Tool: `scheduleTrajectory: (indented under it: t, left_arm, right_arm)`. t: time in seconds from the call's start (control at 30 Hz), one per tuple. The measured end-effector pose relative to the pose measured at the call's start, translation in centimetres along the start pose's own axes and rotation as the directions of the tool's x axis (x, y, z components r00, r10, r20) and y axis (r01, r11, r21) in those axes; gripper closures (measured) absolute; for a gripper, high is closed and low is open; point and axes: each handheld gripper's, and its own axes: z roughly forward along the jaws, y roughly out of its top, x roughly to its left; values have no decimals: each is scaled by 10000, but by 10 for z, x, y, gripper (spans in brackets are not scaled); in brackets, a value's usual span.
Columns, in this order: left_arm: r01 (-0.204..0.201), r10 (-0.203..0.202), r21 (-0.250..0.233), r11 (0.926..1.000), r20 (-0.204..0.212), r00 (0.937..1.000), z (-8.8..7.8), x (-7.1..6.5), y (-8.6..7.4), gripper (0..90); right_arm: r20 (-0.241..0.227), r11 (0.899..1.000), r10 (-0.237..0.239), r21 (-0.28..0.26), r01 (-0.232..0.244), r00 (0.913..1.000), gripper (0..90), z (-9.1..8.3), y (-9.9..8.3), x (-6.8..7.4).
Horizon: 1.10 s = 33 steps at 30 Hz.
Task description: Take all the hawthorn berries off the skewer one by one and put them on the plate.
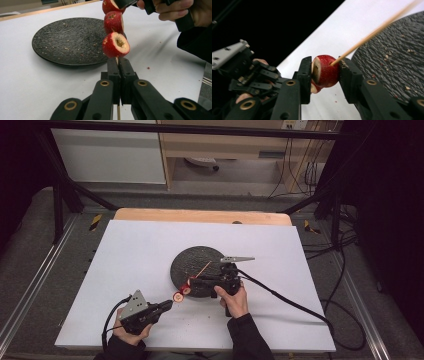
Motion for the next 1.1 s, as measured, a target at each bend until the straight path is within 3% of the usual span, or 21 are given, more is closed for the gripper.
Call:
scheduleTrajectory:
  t: [0.47,0.67,0.8,1.03,1.1]
  left_arm:
    - [-45,44,-319,9995,-14,10000,-6,0,3,887]
    - [-43,46,-415,9991,73,10000,-5,-1,4,887]
    - [-47,51,-324,9995,107,9999,-3,-2,2,887]
    - [48,-34,-517,9986,271,9996,-5,-2,6,887]
    - [-38,49,-533,9986,208,9998,-5,-3,8,887]
  right_arm:
    - [-361,9996,220,-177,-227,9991,678,-3,5,1]
    - [-447,9996,264,-125,-270,9987,597,0,1,-1]
    - [-551,9996,212,-159,-221,9983,650,2,-1,-1]
    - [-793,9986,511,-70,-518,9955,669,-1,4,-1]
    - [-854,9989,407,-201,-426,9955,671,-4,7,-1]
